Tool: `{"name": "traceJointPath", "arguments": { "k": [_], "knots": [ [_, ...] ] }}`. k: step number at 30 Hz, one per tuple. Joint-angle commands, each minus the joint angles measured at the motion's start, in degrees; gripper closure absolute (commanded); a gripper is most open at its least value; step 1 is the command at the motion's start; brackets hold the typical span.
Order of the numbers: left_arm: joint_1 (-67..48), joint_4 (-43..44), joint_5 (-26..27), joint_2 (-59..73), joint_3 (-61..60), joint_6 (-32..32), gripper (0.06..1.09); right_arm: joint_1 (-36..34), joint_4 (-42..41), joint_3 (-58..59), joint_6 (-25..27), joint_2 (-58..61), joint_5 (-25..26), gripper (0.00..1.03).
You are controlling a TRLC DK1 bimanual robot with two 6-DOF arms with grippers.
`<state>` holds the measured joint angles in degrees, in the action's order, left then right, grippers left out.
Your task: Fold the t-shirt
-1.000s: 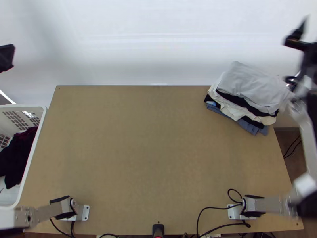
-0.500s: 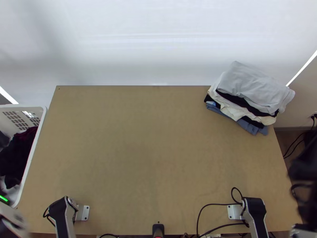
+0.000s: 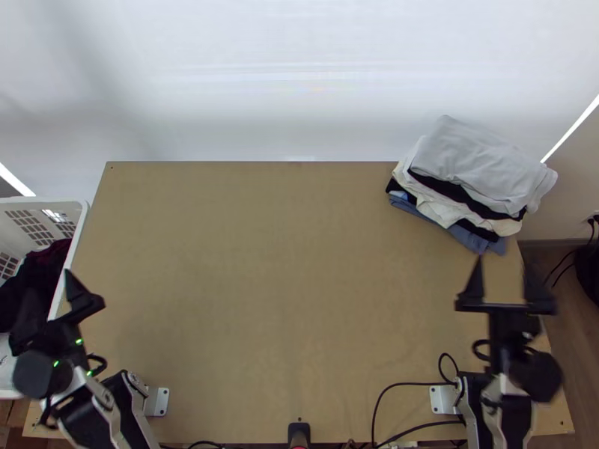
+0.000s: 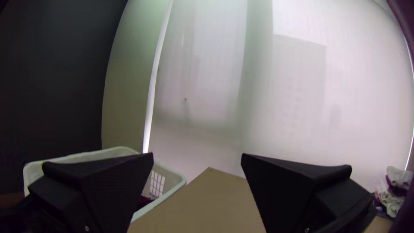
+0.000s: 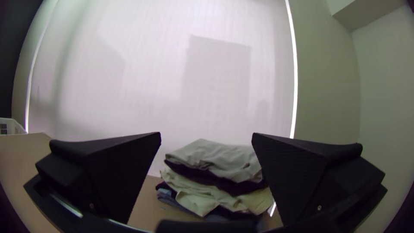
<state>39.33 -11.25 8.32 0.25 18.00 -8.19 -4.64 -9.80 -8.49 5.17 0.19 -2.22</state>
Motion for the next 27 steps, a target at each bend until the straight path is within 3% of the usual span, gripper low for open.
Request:
{"name": "traceJointPath", "arguments": {
  "k": [1,8,9,13,27],
  "knots": [
    [-0.04,4.74,0.03,-0.52,-7.63,3.79,0.1,1.04,-3.73,6.73,-1.04,-0.63,0.28,0.04],
    [0.83,3.6,-0.23,-0.43,-15.1,6.95,0.1,1.74,10.42,7.96,-1.65,-0.19,1.25,0.04],
    [0.83,2.9,-0.14,-0.34,-15.01,7.31,0.1,1.66,10.77,7.96,-1.57,0.78,3.27,0.04],
    [0.66,1.75,-0.14,-0.25,-14.84,8.1,0.1,-1.33,10.42,7.96,-1.04,-0.36,3.27,0.04],
    [0.66,1.67,-0.14,-0.25,-14.84,8.1,0.1,-0.98,10.59,7.96,-1.04,-0.27,3.27,0.04]
  ]
}}
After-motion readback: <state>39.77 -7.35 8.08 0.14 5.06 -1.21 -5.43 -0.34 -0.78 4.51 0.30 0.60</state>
